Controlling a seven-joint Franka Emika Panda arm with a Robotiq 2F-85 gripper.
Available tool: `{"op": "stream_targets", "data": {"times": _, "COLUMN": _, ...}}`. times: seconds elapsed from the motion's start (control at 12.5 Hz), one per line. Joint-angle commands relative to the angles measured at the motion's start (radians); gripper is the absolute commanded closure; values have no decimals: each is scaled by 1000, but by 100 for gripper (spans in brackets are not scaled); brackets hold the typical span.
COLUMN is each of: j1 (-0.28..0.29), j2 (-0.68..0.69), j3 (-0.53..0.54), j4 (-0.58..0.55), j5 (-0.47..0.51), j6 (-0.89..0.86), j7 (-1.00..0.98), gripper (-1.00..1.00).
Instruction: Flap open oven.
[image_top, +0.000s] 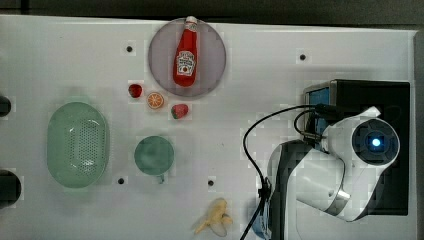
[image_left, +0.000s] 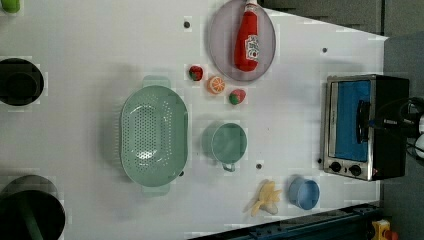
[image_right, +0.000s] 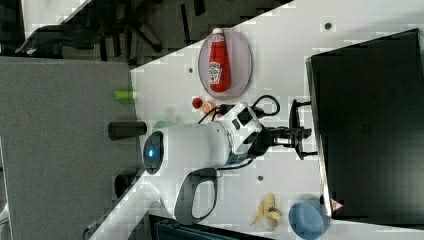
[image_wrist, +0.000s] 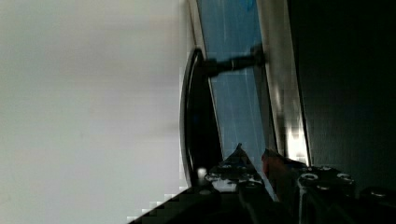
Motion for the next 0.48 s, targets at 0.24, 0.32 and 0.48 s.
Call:
{"op": "stream_targets", "data": {"times": 0.24, "j1": 17, "j2": 27, "j3": 22, "j4": 0, "j5": -24, "j6": 18, "j7": -50, "gripper": 65}}
{"op": "stream_targets", "data": {"times": 0.32, "j1": 23, "j2": 28, "j3": 27, "j4": 0, "j5": -59, "j6": 13, "j7": -39, "gripper": 65}}
{"op": "stream_targets", "data": {"times": 0.48, "j1": 43, "j2": 30, "j3": 38, "j4": -1, "j5": -169, "j6": 5, "j7": 31, "gripper": 65}}
